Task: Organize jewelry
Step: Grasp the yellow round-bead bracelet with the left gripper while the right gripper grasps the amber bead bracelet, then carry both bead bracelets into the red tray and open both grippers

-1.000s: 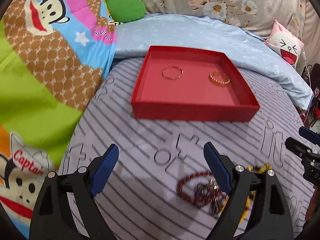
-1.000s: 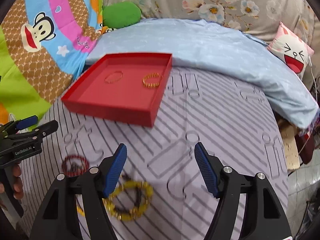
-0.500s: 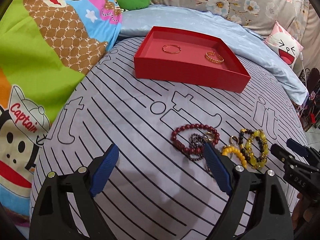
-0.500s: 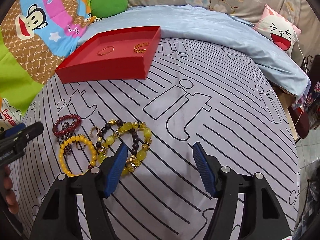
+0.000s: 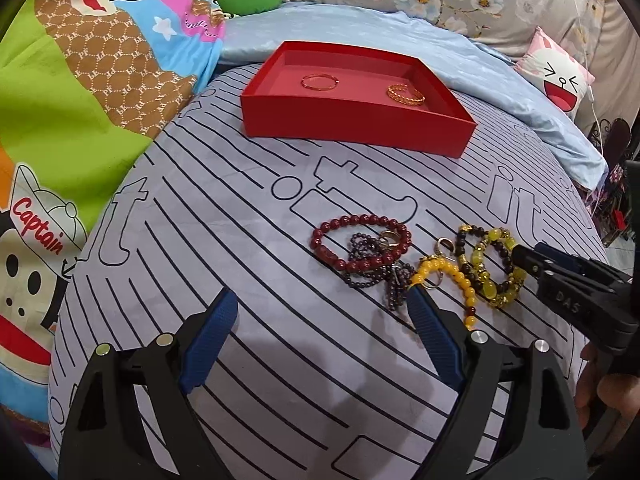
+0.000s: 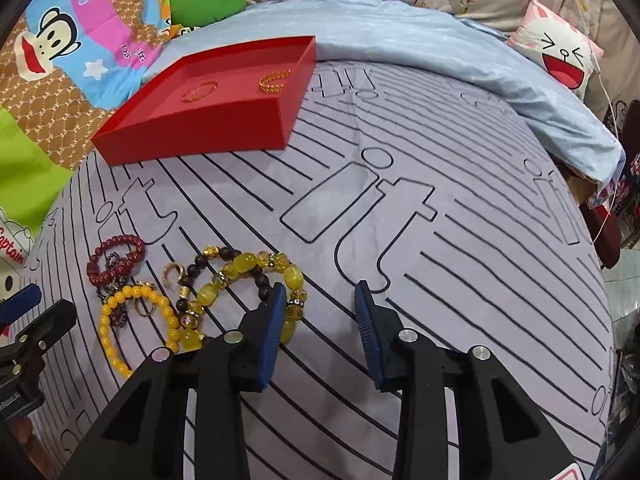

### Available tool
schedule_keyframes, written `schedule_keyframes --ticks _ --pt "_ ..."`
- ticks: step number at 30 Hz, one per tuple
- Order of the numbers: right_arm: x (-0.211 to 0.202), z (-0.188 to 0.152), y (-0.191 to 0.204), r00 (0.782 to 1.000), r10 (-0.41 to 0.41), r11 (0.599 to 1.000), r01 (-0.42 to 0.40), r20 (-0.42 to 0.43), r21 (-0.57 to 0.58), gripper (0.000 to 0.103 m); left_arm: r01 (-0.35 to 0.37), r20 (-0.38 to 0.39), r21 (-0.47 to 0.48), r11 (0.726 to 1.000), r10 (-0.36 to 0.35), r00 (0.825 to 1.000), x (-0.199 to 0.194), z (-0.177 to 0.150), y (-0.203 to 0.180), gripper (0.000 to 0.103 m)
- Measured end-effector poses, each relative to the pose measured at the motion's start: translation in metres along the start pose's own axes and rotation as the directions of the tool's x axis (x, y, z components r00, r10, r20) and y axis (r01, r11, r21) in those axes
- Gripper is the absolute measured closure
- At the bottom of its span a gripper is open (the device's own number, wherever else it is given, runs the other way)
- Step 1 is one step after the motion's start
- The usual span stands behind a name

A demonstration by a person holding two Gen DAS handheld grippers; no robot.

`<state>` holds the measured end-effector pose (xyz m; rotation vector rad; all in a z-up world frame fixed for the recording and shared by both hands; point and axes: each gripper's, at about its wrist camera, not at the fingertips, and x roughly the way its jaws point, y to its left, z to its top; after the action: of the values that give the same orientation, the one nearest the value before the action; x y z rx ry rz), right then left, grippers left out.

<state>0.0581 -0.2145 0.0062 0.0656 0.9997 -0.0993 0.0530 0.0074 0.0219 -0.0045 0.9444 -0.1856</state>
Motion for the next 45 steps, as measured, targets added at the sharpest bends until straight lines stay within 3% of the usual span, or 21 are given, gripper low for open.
schedule_keyframes --ticks 13,16,19,23,27,29,36,45 --pt "-0.005 -0.008 -0.004 1.000 0.012 1.000 -0.012 0.007 -0.025 0.080 0.033 -0.049 0.066 0.997 -0.030 0.998 0.021 -0.007 -0.032 0.022" --pt "-0.006 -0.009 -0.005 1.000 0.017 1.000 -0.017 0.006 -0.023 0.080 0.037 -0.065 0.067 0.997 -0.032 0.997 0.027 -0.009 -0.033 0.028" --pt "-0.007 -0.010 -0.005 1.000 0.020 1.000 -0.020 0.004 -0.021 0.080 0.025 -0.053 0.094 0.995 -0.020 0.998 0.025 -0.010 -0.037 0.037" --pt "-0.008 -0.012 -0.006 1.000 0.025 0.999 -0.025 0.006 -0.023 0.081 0.076 -0.054 0.114 0.991 -0.070 0.996 0.022 -0.009 -0.039 0.062" --pt "-0.009 -0.012 -0.004 0.999 0.041 0.999 -0.041 -0.001 -0.026 0.094 0.117 -0.068 0.124 0.985 -0.109 0.992 0.021 -0.010 -0.042 0.086" --pt "-0.010 -0.013 -0.004 0.999 0.046 0.999 -0.047 -0.007 -0.021 0.094 0.140 -0.082 0.114 0.983 -0.132 0.988 0.021 -0.010 -0.041 0.094" --pt "-0.030 -0.009 -0.008 0.996 0.082 0.997 -0.082 0.020 -0.007 0.094 0.184 -0.058 0.099 0.978 -0.179 0.982 -0.003 -0.003 -0.037 0.096" --pt "-0.075 0.021 -0.001 0.986 0.119 0.993 -0.116 0.114 -0.034 0.094 0.234 -0.014 0.114 0.965 -0.234 0.972 -0.039 0.031 -0.036 0.096"
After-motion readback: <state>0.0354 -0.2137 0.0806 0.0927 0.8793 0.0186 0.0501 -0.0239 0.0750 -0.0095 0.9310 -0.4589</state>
